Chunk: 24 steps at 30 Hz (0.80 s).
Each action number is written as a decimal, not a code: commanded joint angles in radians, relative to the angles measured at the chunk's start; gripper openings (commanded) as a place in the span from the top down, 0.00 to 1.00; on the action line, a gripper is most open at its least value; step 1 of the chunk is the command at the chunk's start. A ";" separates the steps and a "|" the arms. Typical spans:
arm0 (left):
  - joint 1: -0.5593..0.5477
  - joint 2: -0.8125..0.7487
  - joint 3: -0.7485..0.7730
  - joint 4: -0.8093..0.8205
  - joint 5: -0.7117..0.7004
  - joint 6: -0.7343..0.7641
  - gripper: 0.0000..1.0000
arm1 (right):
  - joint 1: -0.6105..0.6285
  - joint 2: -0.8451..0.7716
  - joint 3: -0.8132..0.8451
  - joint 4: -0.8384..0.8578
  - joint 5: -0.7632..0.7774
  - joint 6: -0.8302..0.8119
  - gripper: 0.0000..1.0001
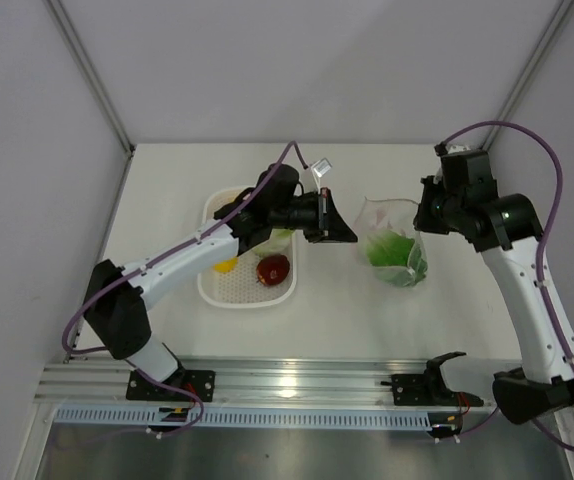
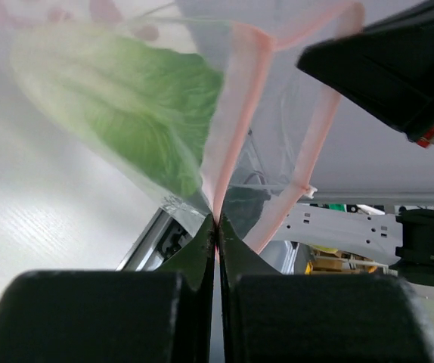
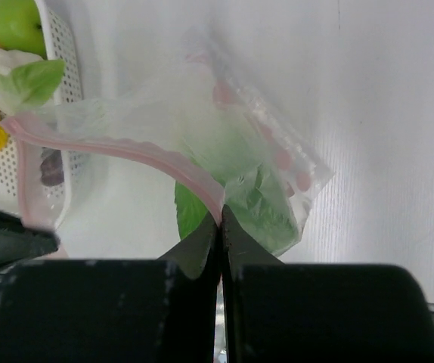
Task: Place the food in the zip-top bag and seal the zipper
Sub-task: Adjust the zipper on the food storage bag.
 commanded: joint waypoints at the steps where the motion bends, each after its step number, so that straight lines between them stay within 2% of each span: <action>1: -0.011 -0.103 0.047 -0.019 -0.023 0.033 0.99 | -0.004 -0.020 0.059 0.015 -0.017 -0.013 1.00; 3: -0.013 -0.122 0.026 0.003 -0.029 0.031 0.99 | -0.005 -0.035 0.070 0.016 -0.025 -0.007 1.00; 5: -0.004 -0.079 -0.003 0.007 -0.023 0.028 0.99 | -0.008 -0.042 -0.015 0.061 -0.046 0.001 1.00; 8: 0.024 0.037 0.039 -0.074 0.041 0.034 1.00 | -0.059 -0.003 -0.195 0.126 -0.138 -0.007 1.00; 10: 0.021 0.024 0.067 -0.080 0.037 0.051 1.00 | -0.065 0.028 -0.166 0.074 -0.137 -0.021 1.00; 12: 0.001 -0.087 0.087 -0.075 -0.018 0.071 1.00 | -0.064 -0.011 -0.061 0.055 -0.113 -0.030 1.00; 14: -0.014 -0.126 0.153 -0.123 -0.083 0.114 0.99 | -0.064 -0.028 0.092 0.014 -0.065 -0.035 1.00; 16: -0.016 -0.126 0.155 -0.123 -0.074 0.125 1.00 | -0.065 -0.016 0.151 -0.010 -0.066 -0.030 1.00; 17: -0.016 -0.113 0.133 -0.128 -0.072 0.126 1.00 | -0.065 -0.015 0.147 0.003 -0.077 -0.023 1.00; 21: -0.005 0.028 0.057 -0.111 0.021 0.082 0.99 | -0.067 -0.027 -0.130 0.098 -0.169 0.002 1.00; 24: -0.022 0.006 0.038 -0.074 0.017 0.091 0.99 | -0.067 -0.036 -0.102 0.077 -0.178 -0.002 1.00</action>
